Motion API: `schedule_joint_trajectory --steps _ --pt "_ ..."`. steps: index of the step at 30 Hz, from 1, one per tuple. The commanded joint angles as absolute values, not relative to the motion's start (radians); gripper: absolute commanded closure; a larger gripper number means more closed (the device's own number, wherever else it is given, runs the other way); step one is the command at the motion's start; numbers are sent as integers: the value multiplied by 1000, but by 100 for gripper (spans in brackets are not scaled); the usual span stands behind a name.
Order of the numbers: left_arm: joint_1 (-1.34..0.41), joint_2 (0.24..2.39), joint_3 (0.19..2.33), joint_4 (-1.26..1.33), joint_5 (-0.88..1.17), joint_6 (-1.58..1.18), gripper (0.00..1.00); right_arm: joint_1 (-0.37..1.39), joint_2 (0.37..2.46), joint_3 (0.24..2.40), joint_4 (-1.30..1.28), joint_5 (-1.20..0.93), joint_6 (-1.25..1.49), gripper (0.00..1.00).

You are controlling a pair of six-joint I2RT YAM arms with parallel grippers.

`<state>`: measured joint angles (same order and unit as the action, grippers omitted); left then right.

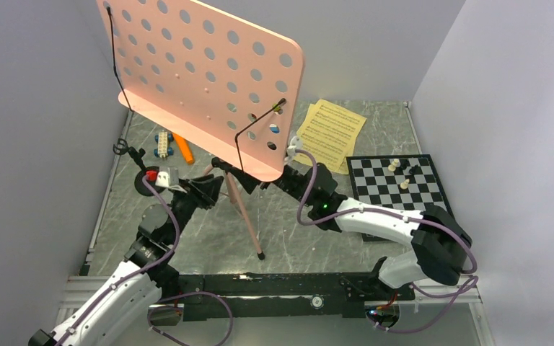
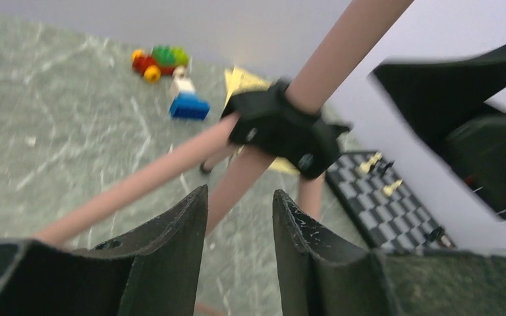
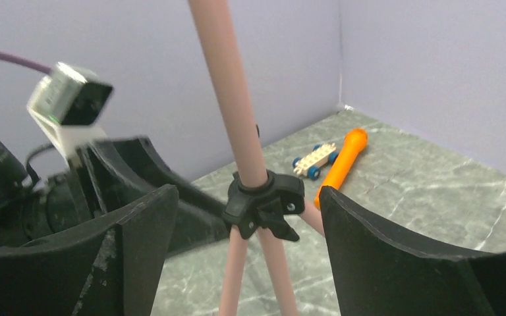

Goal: Pack up the instrument practice props

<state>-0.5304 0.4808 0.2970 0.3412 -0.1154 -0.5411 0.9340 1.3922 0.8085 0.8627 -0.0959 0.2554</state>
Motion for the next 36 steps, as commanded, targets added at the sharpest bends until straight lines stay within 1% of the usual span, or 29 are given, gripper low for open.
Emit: schedule_joint_trajectory --steps 1,8,12,17,22,29,36 --pt "-537 418 273 193 -112 -577 54 986 1423 829 1131 63 103 18" --pt "-536 313 278 92 -177 -572 53 1000 1500 947 1182 136 117 19" --pt "-536 304 282 78 -185 -574 53 1003 1542 1007 1211 152 115 20" --pt "-536 304 292 69 -184 -568 53 1004 1586 1088 1158 119 125 22" --pt "-536 296 292 66 -189 -561 53 1010 1602 1116 1106 101 137 24" --pt "-537 306 293 70 -182 -568 53 1020 1625 1173 1024 84 126 35" --pt "-536 296 290 63 -184 -572 53 1026 1640 1209 964 88 119 49"
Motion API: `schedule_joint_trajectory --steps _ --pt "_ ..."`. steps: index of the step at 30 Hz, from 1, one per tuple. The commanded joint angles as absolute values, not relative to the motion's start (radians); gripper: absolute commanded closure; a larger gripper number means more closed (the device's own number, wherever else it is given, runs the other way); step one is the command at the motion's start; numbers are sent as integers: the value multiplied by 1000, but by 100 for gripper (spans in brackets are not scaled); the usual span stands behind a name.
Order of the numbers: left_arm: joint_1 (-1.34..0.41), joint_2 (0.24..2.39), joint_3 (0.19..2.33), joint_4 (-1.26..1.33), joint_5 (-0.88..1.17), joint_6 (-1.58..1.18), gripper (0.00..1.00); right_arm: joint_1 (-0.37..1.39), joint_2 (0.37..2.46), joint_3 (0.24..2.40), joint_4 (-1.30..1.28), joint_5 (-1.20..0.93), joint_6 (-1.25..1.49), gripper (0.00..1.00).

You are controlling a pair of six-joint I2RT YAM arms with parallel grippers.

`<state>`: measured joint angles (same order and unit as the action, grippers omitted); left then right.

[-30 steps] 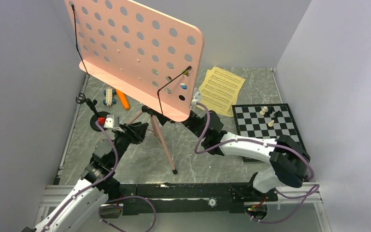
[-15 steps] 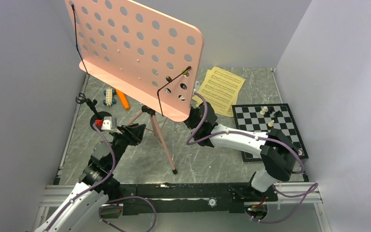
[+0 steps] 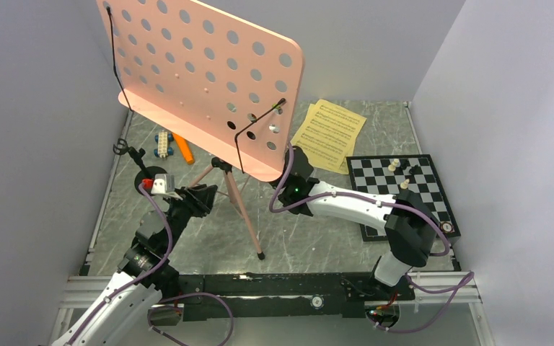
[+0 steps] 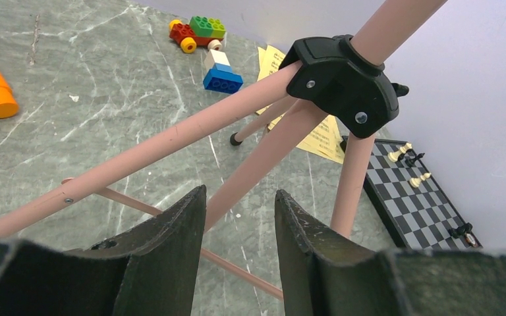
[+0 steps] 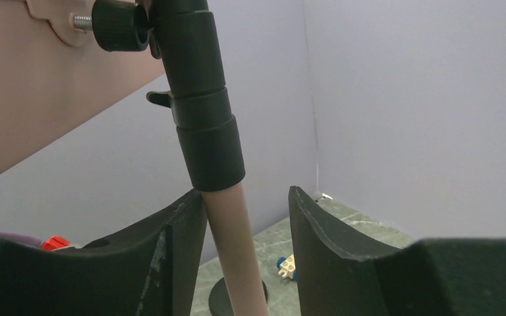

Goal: Pack up the instrument practice props

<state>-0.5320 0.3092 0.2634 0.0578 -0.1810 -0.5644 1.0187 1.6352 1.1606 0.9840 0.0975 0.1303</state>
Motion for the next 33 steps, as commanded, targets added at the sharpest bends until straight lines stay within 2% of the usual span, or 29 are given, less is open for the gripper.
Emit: schedule_joint_trajectory --steps 1,5,13,17,24,33 --pt "-536 296 289 62 -185 -572 53 1027 1641 1210 958 87 120 51" --pt "-536 296 289 61 -184 -574 53 1031 1640 1210 944 88 124 59" --pt "-536 290 294 54 -187 -572 53 1050 1650 1235 915 118 94 56" --pt "-535 283 296 41 -192 -570 53 1055 1654 1236 906 125 83 66" --pt "-537 276 301 34 -192 -566 53 1055 1644 1207 911 143 90 100" --pt "-536 280 331 15 -195 -539 46 1033 1583 1091 907 83 118 100"
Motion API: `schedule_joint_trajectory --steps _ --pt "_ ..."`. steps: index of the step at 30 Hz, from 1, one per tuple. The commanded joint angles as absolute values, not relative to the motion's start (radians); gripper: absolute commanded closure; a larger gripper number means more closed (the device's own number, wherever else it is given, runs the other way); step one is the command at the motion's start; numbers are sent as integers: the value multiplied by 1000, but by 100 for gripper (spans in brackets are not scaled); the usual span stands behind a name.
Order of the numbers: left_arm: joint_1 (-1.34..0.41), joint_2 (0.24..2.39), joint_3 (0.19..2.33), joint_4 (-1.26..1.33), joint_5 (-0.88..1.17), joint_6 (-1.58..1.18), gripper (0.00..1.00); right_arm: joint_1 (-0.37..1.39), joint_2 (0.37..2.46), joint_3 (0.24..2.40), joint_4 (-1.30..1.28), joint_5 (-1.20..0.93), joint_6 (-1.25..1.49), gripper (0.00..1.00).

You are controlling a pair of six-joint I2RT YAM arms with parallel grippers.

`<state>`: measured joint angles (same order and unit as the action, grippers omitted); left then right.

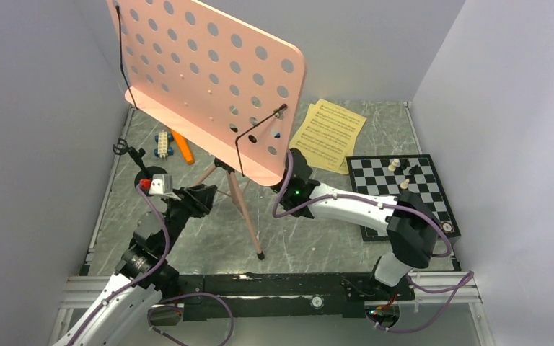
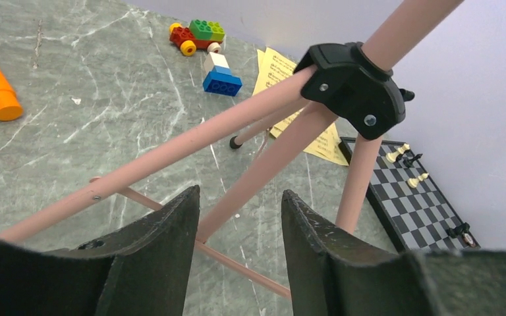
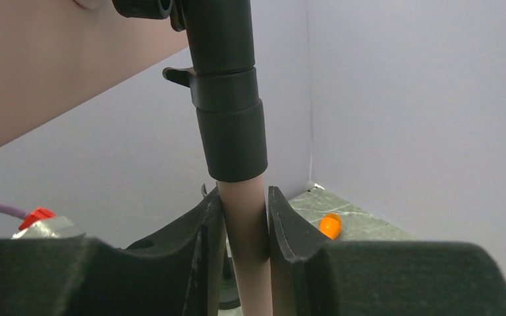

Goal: Pack up the instrument practice props

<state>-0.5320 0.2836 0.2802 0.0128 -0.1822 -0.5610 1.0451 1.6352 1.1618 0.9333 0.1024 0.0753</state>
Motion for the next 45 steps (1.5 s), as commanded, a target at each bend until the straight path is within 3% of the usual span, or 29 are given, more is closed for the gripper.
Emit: schedule_joint_trajectory --steps 1,10,16,19,29,45 --pt "-537 278 334 17 -194 -534 45 1021 1572 1072 909 69 137 100" --pt "-536 274 320 86 -207 -505 22 886 1504 954 890 -114 316 100" --pt "-536 350 239 372 -91 -484 11 823 1450 926 827 -239 336 100" --pt "-536 417 237 523 -18 -441 1 805 1441 958 745 -310 333 100" --pt "-536 622 378 591 160 -256 1 727 1463 1057 506 -503 377 100" --pt "-537 972 446 590 338 -224 1 727 1493 1140 431 -596 410 100"
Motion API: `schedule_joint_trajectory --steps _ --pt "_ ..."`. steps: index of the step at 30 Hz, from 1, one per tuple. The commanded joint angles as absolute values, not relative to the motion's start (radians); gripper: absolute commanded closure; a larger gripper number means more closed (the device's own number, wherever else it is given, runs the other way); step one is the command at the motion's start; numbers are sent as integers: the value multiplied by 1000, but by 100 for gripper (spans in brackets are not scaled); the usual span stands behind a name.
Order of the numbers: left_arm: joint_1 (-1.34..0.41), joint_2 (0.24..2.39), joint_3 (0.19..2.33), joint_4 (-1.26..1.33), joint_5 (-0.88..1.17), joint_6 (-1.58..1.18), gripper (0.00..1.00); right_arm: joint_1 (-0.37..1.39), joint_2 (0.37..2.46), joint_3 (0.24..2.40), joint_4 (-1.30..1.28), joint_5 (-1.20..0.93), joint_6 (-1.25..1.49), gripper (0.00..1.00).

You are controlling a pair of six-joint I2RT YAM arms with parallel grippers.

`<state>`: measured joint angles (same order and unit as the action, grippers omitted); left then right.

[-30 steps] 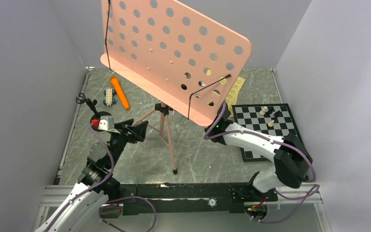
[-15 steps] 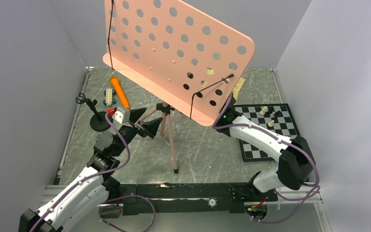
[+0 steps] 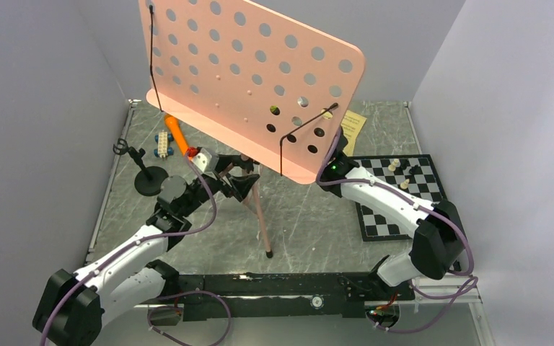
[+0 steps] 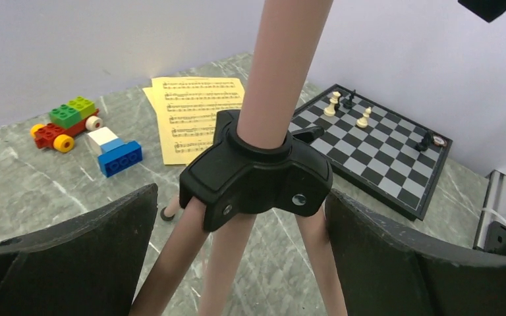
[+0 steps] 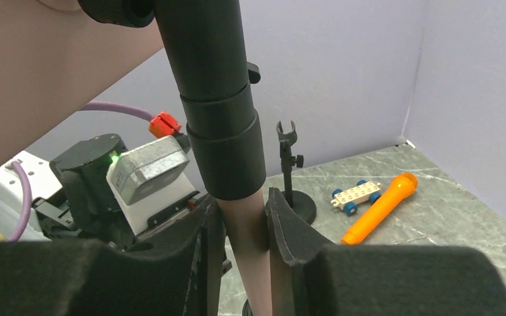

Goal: Pack up the instrument practice props

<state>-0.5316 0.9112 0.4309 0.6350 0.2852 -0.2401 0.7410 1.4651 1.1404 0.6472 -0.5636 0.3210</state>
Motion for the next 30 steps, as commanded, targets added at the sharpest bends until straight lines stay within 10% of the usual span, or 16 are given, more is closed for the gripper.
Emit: schedule_joint_trajectory --steps 1,13,18,24,30 --pt "-538 982 442 588 328 -232 1 727 1490 1141 428 -596 410 100" --pt "-543 988 347 710 283 -337 64 728 1441 1105 441 -578 427 100" --pt "-553 968 319 714 250 -353 57 727 1423 1064 449 -548 408 100" --pt "-573 890 271 720 214 -416 2 729 1417 1051 466 -513 434 100" --pt "-610 779 208 674 142 -483 1 762 1393 974 542 -388 483 100"
